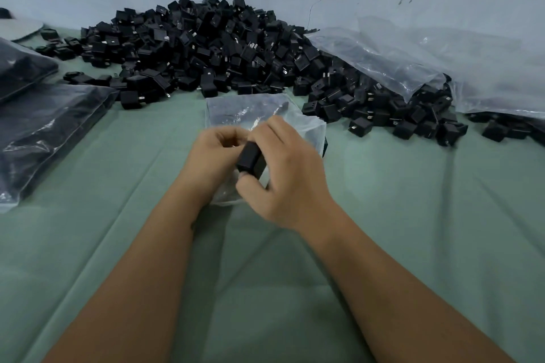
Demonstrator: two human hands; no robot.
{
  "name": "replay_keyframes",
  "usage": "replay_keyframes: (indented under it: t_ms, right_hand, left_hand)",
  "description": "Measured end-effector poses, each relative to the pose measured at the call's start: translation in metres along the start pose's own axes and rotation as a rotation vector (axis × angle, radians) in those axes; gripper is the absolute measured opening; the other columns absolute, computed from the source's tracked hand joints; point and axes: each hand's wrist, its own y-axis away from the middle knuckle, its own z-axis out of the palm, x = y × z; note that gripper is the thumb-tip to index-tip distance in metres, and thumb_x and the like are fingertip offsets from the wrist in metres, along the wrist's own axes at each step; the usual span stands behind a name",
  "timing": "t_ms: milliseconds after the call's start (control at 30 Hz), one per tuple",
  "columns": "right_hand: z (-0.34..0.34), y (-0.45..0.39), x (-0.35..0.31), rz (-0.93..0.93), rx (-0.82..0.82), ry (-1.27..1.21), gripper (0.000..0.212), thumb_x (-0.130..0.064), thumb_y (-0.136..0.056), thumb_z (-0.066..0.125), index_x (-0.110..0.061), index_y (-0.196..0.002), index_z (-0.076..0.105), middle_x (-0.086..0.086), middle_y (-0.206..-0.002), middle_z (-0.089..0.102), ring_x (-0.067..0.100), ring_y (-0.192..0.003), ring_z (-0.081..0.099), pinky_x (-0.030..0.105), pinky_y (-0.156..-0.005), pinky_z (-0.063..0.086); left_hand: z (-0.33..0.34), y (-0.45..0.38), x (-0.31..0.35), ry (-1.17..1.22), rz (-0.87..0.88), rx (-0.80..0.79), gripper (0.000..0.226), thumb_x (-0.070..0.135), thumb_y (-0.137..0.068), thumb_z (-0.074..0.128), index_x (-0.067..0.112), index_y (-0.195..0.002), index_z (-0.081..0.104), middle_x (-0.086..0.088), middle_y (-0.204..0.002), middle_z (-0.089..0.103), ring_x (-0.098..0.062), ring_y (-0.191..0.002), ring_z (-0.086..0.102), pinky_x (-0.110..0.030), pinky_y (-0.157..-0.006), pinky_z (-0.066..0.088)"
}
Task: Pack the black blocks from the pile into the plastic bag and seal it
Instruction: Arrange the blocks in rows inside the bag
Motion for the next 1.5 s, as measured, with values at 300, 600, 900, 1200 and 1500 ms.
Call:
replay_keyframes:
  t_ms: [300, 600, 900, 1200, 1500]
  right_hand:
    - [0.015, -0.002, 0.014, 0.23, -0.43, 0.636, 0.041, -0.043, -0.088, 0.046, -0.013, -0.114, 0.057, 0.008, -0.115, 0.053, 0.027, -0.109, 0.047, 0.036, -0.089, 0.035]
    - [0.014, -0.009, 0.018, 0.224, -0.413, 0.593, 0.019, -0.008, -0.086, 0.053, -0.02, -0.097, 0.062, -0.002, -0.073, 0.045, 0.018, -0.07, 0.041, 0.03, -0.063, 0.032]
    - [0.013, -0.004, 0.017, 0.252, -0.535, 0.566, 0.034, -0.031, -0.095, 0.034, -0.022, -0.063, 0.039, -0.002, -0.079, 0.056, 0.022, -0.078, 0.045, 0.029, -0.067, 0.026]
    - [0.014, -0.001, 0.014, 0.235, -0.752, 0.801, 0.031, -0.016, -0.093, 0.041, -0.022, -0.119, 0.057, 0.002, -0.115, 0.062, 0.032, -0.117, 0.049, 0.061, -0.108, 0.022]
    - [0.016, -0.007, 0.018, 0.257, -0.669, 0.624, 0.023, -0.015, -0.09, 0.045, -0.022, -0.067, 0.042, -0.002, -0.073, 0.042, 0.023, -0.081, 0.046, 0.043, -0.088, 0.044]
  left_hand:
    - [-0.003, 0.0, 0.001, 0.19, 0.049, -0.049, 0.008, 0.02, -0.073, 0.079, 0.015, -0.077, 0.075, -0.002, -0.073, 0.069, -0.01, -0.069, 0.062, -0.018, -0.065, 0.05]
    - [-0.009, -0.001, -0.001, 0.259, 0.039, -0.159, 0.029, 0.044, -0.081, 0.063, 0.02, -0.075, 0.077, 0.001, -0.073, 0.068, -0.014, -0.075, 0.06, -0.025, -0.076, 0.048]
    - [-0.016, -0.005, -0.019, -0.709, -0.261, 0.43, 0.029, 0.028, -0.087, 0.057, 0.025, -0.114, 0.068, -0.003, -0.117, 0.064, -0.027, -0.11, 0.054, -0.042, -0.096, 0.045]
    - [-0.01, -0.002, -0.016, -0.646, -0.316, 0.367, 0.033, 0.022, -0.092, 0.047, 0.025, -0.123, 0.059, -0.006, -0.095, 0.067, -0.034, -0.106, 0.056, -0.048, -0.096, 0.045]
    - [-0.021, 0.002, -0.009, -0.482, -0.375, 0.534, 0.02, 0.019, -0.075, 0.054, 0.01, -0.081, 0.071, -0.015, -0.075, 0.069, -0.038, -0.08, 0.063, -0.046, -0.081, 0.054]
